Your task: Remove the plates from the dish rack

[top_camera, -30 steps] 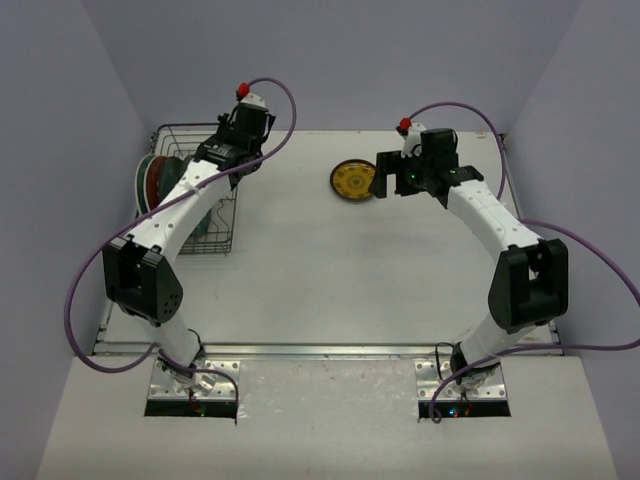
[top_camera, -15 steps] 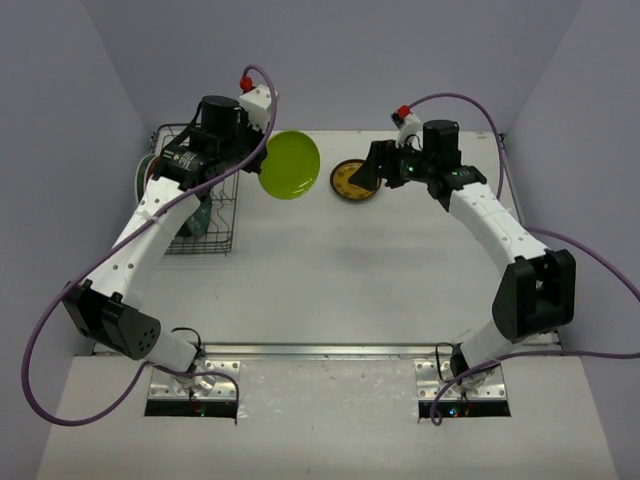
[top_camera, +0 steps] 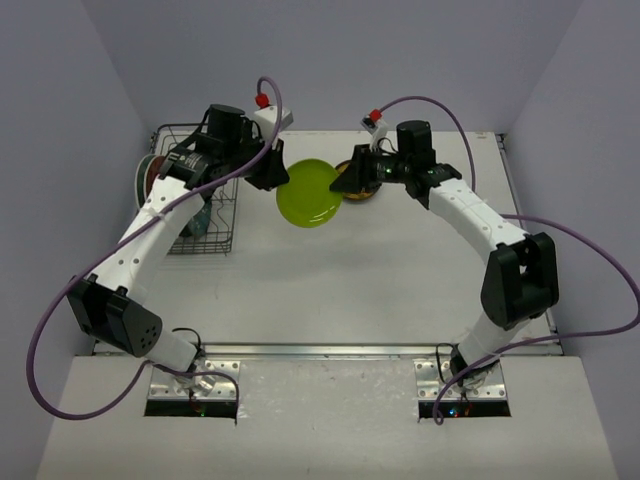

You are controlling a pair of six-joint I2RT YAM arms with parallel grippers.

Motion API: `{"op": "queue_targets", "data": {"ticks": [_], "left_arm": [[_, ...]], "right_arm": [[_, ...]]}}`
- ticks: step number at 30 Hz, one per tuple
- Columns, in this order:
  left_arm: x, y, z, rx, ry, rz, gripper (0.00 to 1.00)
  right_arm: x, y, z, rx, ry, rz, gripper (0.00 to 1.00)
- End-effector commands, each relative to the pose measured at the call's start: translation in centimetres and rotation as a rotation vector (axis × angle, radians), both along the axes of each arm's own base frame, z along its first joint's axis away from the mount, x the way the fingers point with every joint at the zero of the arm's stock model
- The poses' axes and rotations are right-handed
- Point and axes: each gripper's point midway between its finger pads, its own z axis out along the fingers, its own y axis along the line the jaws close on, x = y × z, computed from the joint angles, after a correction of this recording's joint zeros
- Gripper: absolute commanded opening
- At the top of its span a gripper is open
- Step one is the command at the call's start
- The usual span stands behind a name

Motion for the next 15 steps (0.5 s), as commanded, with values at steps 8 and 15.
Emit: {"op": "queue_targets", "data": {"ticks": [8,15], "left_arm": [[3.9,4.3,0.7,0.039,-0.046,0.266,1.00],[6.5,11.7,1.6,0.057,-0.085,0.526,1.00]], "right_arm": [[4.3,-3.3,-0.1,0.011,0.040,-0.158,0.00],[12.7,-11.8,-3.5,-0.144,0.114,-0.510,0.00]]}}
